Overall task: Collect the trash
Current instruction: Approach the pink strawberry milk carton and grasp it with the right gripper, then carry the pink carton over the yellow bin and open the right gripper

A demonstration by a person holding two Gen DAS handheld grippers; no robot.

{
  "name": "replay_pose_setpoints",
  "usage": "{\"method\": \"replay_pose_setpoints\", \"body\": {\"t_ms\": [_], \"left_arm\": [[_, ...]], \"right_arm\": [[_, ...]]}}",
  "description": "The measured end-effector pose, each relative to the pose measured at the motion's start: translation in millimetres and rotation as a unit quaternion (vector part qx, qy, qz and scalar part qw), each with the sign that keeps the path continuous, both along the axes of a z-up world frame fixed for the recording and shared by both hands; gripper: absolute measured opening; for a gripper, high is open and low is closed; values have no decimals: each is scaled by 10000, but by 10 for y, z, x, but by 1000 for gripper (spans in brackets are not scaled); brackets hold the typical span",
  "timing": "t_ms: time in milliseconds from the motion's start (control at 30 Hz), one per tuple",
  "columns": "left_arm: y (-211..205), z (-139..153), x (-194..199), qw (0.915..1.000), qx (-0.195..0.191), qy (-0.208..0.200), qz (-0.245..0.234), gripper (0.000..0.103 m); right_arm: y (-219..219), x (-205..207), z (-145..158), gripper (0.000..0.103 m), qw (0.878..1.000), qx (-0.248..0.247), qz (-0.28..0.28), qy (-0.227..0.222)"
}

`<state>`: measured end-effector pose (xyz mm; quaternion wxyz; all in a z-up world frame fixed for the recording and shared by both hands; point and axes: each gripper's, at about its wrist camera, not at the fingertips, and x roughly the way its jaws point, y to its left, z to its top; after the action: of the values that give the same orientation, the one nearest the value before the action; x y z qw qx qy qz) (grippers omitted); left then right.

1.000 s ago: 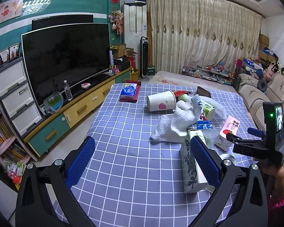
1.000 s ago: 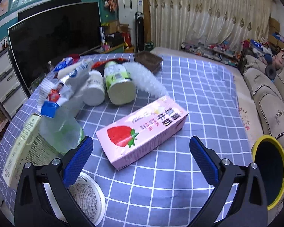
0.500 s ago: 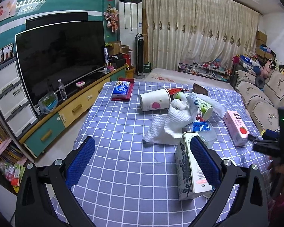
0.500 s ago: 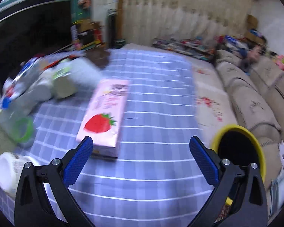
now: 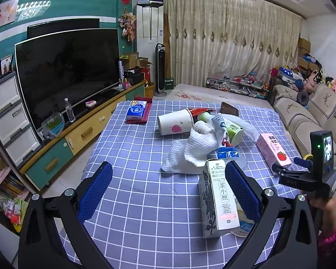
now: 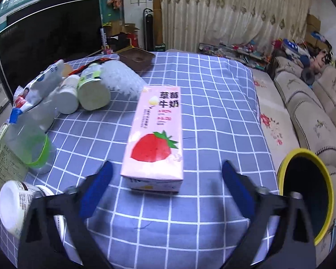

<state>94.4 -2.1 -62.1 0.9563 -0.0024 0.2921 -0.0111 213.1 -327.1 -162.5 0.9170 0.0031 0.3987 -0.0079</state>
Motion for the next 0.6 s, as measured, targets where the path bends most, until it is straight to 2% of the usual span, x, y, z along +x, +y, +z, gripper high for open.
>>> {"method": "replay_pose_setpoints", "body": {"t_ms": [67,233,300,333,433,600], "left_arm": [[0,-16,11,10000,-22,32,-13,99],[-3,-42,21,10000,-16,58,-29,99],[-3,-43,22,10000,-27,54,-33,99],[-5,-43,20,10000,-20,51,-33,99],[-9,-43,18,10000,-33,49,-22,99],[-20,-42,17,10000,-28,33,-48,99]], "right_arm": [[-4,-12,-19,68,10000,54,4,55],[33,-90,-41,67,10000,88,-9,0],[-3,-121,-17,58,10000,42,-53,-53],[-19,-152,-7,49,9999,89,-52,-41],[-105,-229,71,48,9991,374,-66,-191],[-274,-491,500,47,9958,582,-74,-702]]}}
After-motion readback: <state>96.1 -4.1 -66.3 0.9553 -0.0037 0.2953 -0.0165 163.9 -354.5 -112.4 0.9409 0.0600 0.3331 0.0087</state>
